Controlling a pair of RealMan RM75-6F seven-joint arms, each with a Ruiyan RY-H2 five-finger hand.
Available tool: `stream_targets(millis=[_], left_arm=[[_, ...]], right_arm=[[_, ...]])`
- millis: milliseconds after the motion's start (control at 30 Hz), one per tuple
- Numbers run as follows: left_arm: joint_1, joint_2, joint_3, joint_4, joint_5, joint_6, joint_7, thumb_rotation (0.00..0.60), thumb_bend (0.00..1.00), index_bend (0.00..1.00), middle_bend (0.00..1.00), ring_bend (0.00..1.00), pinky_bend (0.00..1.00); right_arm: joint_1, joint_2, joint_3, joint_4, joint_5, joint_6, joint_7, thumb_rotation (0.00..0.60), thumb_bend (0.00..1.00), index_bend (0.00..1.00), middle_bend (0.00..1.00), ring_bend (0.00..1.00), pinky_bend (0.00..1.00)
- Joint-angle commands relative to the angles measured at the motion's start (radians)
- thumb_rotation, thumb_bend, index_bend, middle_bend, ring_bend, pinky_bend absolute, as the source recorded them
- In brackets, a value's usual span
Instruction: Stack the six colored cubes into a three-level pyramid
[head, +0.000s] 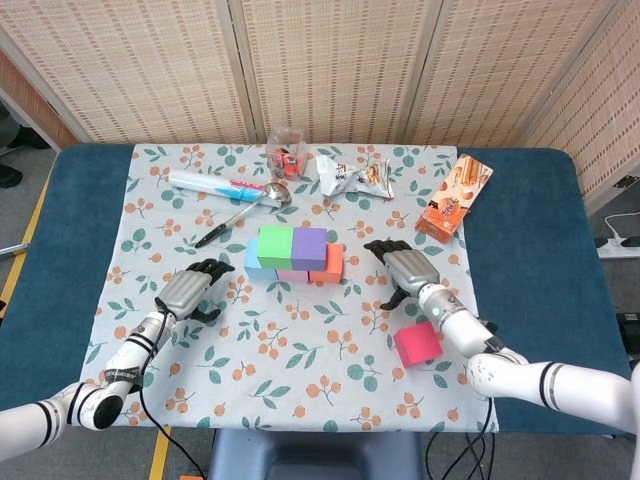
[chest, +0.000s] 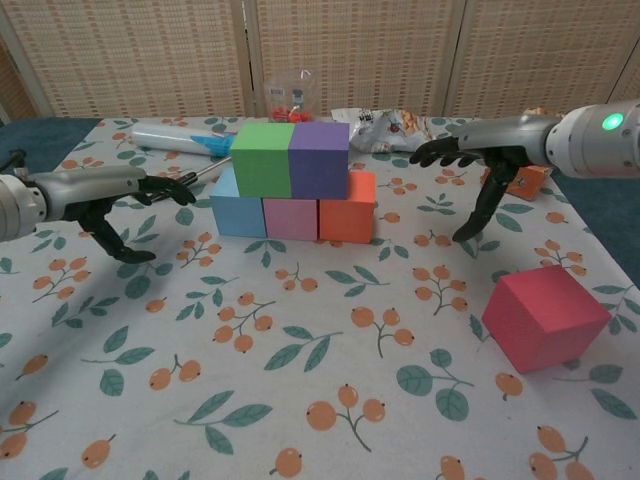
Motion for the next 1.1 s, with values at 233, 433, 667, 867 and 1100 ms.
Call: stream_targets(millis=[233, 433, 667, 867, 1100], left_arm=[[-0.018, -0.036, -0.003, 0.026, 0.008, -0.012, 0.015, 0.600, 0.32, 0.13, 0.11, 0.06, 0.14], [-0.022, -0.044, -0.002, 0.035, 0.010, -0.023, 0.010, 0.600, 0.32, 0.13, 0.11, 0.06, 0.14], [-0.024, -0.047, -0.001, 0.040, 0.019, -0.026, 0.002, 0.600, 0.32, 0.13, 0.11, 0.06, 0.14], [-0.020, -0.046, -0.001, 0.053, 0.016, -0.029, -0.005, 0.600, 0.32, 0.13, 0.11, 0.06, 0.14], [-0.026, -0.067, -0.005, 0.081, 0.011, -0.046, -0.019, 0.600, 0.32, 0.13, 0.11, 0.06, 0.14]], right_arm=[[0.075, -0.071, -0.030, 0.069, 0.058, -0.044, -0.015, 0.600, 0.06, 0.00, 0.15, 0.00, 0.10], [0.096, -0.094, -0.041, 0.089, 0.066, -0.044, -0.009, 0.600, 0.06, 0.00, 0.15, 0.00, 0.10], [0.107, -0.101, -0.055, 0.104, 0.067, -0.042, 0.003, 0.600, 0.06, 0.00, 0.15, 0.00, 0.10], [0.116, -0.108, -0.071, 0.125, 0.081, -0.050, 0.008, 0.600, 0.06, 0.00, 0.15, 0.00, 0.10], [0.139, -0.141, -0.074, 0.156, 0.084, -0.056, 0.008, 0.600, 0.06, 0.00, 0.15, 0.00, 0.10]])
